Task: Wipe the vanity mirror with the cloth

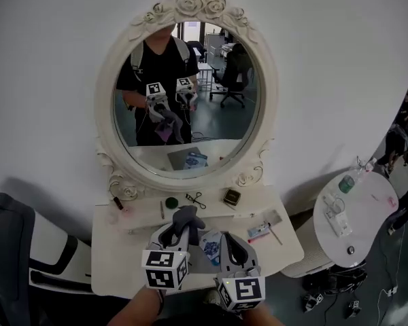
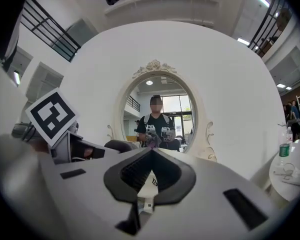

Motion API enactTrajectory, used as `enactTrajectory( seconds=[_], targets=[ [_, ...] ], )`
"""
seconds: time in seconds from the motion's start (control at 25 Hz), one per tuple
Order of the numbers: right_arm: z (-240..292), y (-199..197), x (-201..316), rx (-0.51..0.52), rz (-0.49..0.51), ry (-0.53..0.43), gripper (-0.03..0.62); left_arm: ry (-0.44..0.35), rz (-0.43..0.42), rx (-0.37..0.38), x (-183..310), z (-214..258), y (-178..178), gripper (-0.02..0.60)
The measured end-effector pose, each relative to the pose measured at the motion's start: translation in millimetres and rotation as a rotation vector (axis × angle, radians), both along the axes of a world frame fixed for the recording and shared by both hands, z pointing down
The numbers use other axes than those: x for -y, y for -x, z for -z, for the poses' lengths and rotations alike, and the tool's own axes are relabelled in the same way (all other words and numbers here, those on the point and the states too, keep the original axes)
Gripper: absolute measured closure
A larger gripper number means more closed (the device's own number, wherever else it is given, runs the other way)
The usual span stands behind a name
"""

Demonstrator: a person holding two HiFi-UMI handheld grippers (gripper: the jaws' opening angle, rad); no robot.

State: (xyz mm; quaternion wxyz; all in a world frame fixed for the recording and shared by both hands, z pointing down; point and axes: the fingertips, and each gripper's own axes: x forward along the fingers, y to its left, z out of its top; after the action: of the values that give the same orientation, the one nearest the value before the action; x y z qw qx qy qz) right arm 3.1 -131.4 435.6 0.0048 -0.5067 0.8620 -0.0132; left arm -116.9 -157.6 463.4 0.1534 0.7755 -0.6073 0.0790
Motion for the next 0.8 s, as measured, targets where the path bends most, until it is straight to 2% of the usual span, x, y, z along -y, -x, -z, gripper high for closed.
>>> enactTrajectory(
  seconds=[0.08,0.16,0.4,0.6,0.8],
  targets=[
    [0,-5,24,0.01,0.034,0.009,0.583,-0.006,0.032,0.052,21,5,-1,0.494],
    [3,-10,47,0.021,0.068,0.013,0.583,-0.026,0.073,0.135,41,14,3,0.494],
    [2,-9,94,0.051,0.175,0.036,0.583,-0.101,0.201,0.365,89,64,38,0.494],
    [-4,9,107,0.059,0.243,0.051,0.583,-0.165,0.284,0.589,107,121,85,0.494],
    [-1,17,115,0.033,0.261,0.02,0.583,-0.284,0.341,0.871,121,200,118,0.495]
  ],
)
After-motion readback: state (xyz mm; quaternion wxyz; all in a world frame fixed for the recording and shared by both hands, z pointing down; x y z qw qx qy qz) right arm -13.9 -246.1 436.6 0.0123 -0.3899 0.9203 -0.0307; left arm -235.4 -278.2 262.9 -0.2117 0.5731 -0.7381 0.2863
